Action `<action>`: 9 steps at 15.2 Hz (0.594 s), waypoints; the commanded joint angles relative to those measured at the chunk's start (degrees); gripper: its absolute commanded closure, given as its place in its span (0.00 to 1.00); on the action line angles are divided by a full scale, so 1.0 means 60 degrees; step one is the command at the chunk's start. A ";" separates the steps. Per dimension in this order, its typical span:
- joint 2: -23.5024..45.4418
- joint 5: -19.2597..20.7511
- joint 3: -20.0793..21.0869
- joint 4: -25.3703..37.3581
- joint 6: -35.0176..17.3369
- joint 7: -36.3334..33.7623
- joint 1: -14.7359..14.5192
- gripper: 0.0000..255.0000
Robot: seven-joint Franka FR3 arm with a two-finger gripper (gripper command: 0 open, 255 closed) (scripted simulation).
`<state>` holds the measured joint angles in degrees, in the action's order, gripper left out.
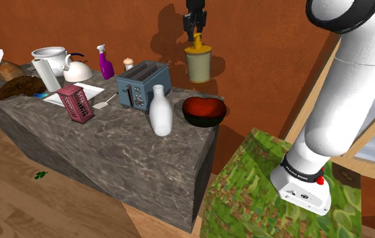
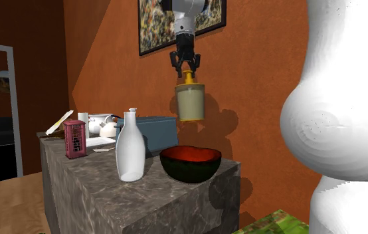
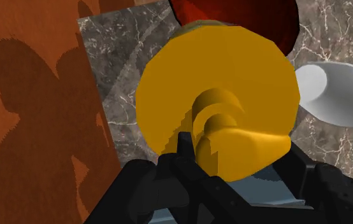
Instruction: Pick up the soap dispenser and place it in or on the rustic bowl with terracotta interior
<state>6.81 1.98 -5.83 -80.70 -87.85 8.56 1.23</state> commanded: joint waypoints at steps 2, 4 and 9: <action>-0.1064 0.0114 0.0132 -0.1006 0.0065 -0.0305 -0.0188 1.00; -0.1718 0.0167 0.0231 -0.1539 0.0192 -0.0492 -0.0284 1.00; -0.3153 0.0224 0.0500 -0.2691 0.0497 -0.0940 -0.0473 1.00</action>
<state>-10.59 3.24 -2.96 -95.23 -84.80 3.16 -1.55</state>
